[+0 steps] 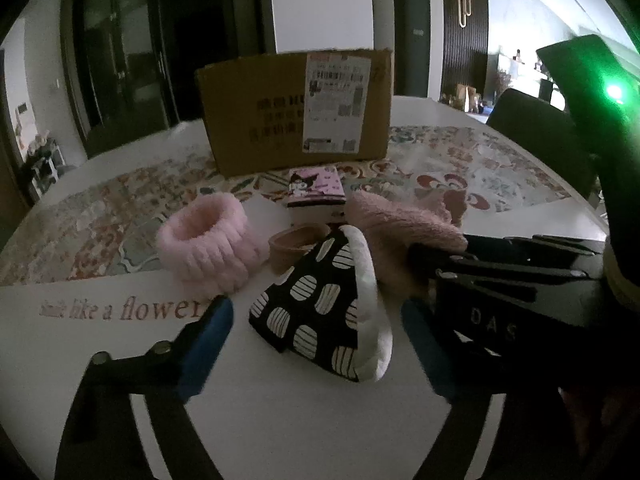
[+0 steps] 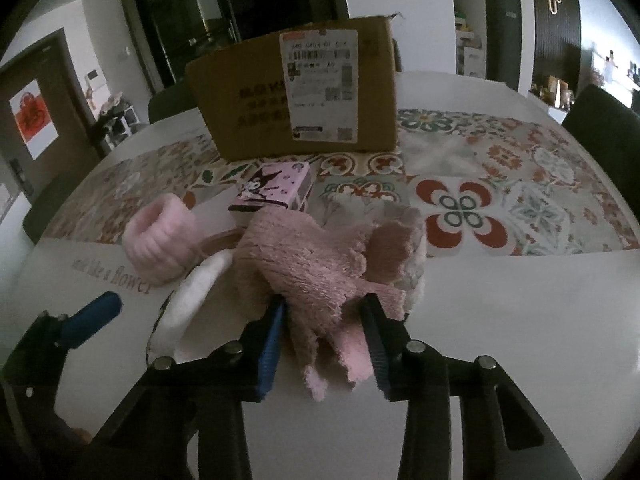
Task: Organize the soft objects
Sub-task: 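Grasp the pink fuzzy towel with the right tool while the left grasps the patterned pouch, then lift the pink towel and patterned pouch and carry both over the cardboard box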
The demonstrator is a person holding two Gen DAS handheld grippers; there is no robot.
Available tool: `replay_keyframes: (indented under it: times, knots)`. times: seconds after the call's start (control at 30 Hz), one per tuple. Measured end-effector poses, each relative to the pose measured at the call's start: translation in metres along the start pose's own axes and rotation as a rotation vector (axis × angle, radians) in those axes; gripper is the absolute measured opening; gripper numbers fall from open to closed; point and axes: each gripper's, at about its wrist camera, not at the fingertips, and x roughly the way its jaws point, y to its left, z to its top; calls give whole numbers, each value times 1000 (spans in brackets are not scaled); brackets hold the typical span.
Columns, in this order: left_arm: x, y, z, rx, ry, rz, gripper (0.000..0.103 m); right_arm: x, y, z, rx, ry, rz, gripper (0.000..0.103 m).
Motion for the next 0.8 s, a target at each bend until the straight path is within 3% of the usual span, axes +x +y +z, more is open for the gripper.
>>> replay_keyframes:
  times: [0.2, 0.37, 0.57, 0.8]
  knots:
    - [9, 12, -1, -70, 62, -42, 57, 2, 3, -2, -8, 5, 6, 16]
    - [5, 18, 0, -91, 45, -47, 35, -5, 5, -3, 15, -17, 17, 12]
    - [-4, 27, 4, -110, 17, -47, 25, -18, 11, -3, 28, -54, 20, 9]
    - [-21, 37, 10, -141, -34, -45, 21, -39, 18, 1, 30, -105, -4, 9]
